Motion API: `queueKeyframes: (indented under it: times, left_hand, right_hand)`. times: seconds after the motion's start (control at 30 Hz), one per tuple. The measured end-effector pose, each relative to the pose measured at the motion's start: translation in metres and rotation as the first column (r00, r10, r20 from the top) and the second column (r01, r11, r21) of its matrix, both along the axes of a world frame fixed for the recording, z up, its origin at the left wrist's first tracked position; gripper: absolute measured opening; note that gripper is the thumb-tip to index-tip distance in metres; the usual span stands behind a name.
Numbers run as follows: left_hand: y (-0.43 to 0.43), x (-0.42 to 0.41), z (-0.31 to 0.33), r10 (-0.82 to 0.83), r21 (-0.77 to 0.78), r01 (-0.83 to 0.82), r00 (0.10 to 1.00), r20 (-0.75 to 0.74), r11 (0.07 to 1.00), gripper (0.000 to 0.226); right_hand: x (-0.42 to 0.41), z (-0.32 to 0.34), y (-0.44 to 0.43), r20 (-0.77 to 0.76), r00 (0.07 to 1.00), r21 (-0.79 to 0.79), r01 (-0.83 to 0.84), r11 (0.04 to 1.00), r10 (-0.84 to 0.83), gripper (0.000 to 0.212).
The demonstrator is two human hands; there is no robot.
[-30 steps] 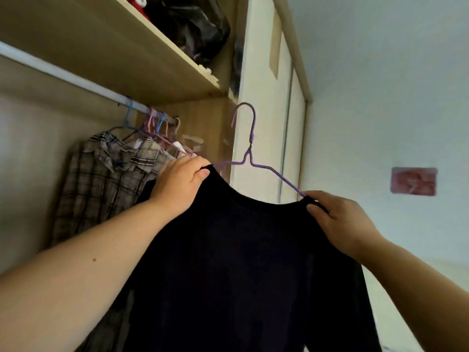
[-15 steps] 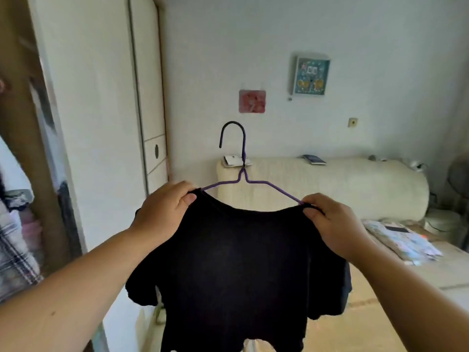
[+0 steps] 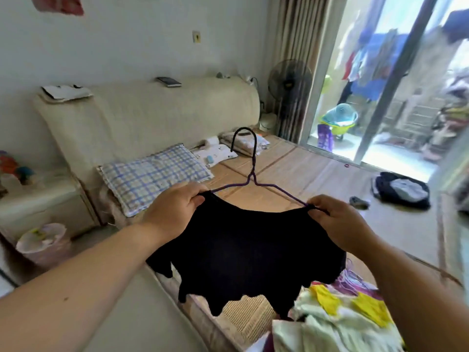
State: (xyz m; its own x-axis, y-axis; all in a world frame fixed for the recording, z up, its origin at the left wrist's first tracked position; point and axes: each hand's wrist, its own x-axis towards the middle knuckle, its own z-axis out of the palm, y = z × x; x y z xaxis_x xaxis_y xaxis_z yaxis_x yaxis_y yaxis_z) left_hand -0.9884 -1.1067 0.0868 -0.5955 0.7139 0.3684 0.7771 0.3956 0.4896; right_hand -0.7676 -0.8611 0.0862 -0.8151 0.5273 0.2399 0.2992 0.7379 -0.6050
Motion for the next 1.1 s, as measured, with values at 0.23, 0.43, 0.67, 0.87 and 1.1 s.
queueKeyframes:
  times: [0.23,0.43,0.67,0.87,1.1]
  left_hand:
    - [0.074,0.073,-0.025,-0.246,-0.055,0.255,0.96,0.133,0.965,0.021]
    - [0.154,0.128,-0.055,-0.378,-0.134,0.424,0.885,0.27,0.896,0.016]
    - [0.254,0.178,-0.137,-0.318,-0.32,0.437,0.876,0.362,0.841,0.015]
    - [0.331,0.196,-0.216,-0.161,-0.521,0.357,0.909,0.385,0.776,0.019]
    - [0.388,0.195,-0.302,-0.007,-0.673,0.289,0.922,0.388,0.681,0.025]
  right_hand:
    - [0.128,-0.015,0.017,0.085,0.958,-0.021,0.276,0.961,-0.273,0.038]
    - [0.208,-0.036,0.041,0.091,0.894,-0.096,0.446,0.89,-0.438,0.034]
    - [0.258,-0.13,0.113,0.259,0.834,-0.269,0.547,0.793,-0.487,0.027]
    - [0.268,-0.226,0.195,0.438,0.795,-0.274,0.562,0.78,-0.419,0.017]
    - [0.25,-0.326,0.275,0.587,0.758,-0.293,0.527,0.798,-0.285,0.014]
